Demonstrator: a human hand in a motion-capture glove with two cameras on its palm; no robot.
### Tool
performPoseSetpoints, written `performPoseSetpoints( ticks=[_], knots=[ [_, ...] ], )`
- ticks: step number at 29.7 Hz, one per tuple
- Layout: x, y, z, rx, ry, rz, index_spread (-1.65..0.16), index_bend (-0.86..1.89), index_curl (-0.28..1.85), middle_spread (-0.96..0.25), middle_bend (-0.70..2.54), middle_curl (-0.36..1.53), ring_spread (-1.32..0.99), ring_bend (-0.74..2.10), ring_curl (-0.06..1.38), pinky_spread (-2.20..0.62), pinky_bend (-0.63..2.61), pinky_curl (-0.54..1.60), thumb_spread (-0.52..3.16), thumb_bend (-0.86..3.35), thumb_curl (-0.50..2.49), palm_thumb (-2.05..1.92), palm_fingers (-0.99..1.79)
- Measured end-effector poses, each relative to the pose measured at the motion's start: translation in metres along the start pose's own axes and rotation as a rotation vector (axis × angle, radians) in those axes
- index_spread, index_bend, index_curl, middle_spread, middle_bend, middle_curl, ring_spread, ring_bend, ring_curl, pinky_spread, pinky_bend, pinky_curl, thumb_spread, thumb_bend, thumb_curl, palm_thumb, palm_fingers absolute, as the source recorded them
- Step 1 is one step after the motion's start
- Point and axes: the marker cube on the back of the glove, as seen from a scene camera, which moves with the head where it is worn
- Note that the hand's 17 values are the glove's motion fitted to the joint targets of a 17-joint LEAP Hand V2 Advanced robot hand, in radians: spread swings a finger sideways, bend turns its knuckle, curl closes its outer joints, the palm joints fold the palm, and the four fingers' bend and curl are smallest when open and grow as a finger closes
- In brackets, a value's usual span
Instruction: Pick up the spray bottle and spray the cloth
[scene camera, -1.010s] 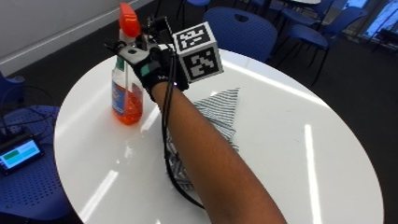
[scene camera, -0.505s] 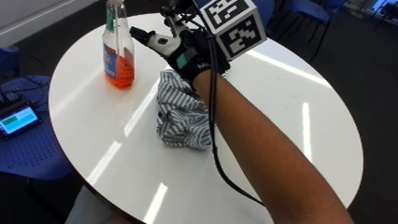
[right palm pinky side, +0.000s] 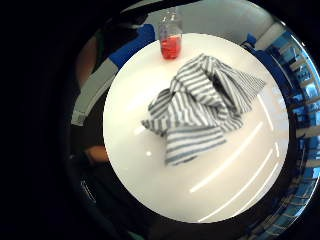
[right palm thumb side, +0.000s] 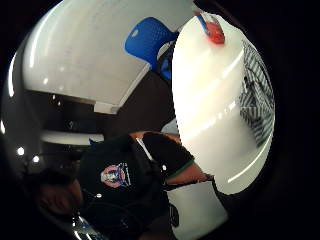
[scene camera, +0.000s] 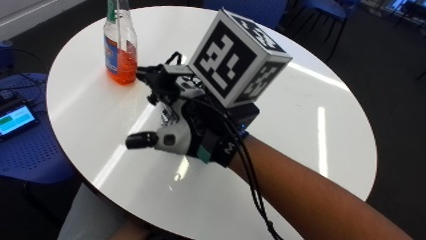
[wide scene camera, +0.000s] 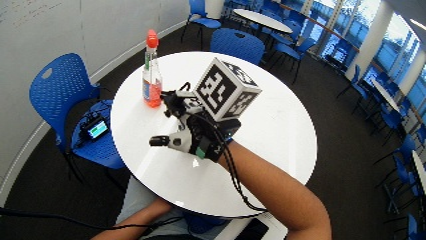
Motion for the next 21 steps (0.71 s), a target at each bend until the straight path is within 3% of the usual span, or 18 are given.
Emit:
performPoseSetpoints(
  ticks=[8, 21],
  knots=[
    [-0.02, 0.047, 0.019, -0.061, 0.041, -0.091, -0.4, 0.15, 0.33, 0.0, 0.22, 0.35, -0.02, 0.28, 0.3, 0.21, 0.29, 0.34, 1.0, -0.03, 0.38, 0.39, 0.36],
    [-0.033, 0.061, 0.026, -0.076, 0.161, -0.15, -0.4, 0.16, 0.32, 0.0, 0.2, 0.35, -0.02, 0.25, 0.3, 0.22, 0.25, 0.33, 1.01, -0.03, 0.34, 0.38, 0.4]
  ],
)
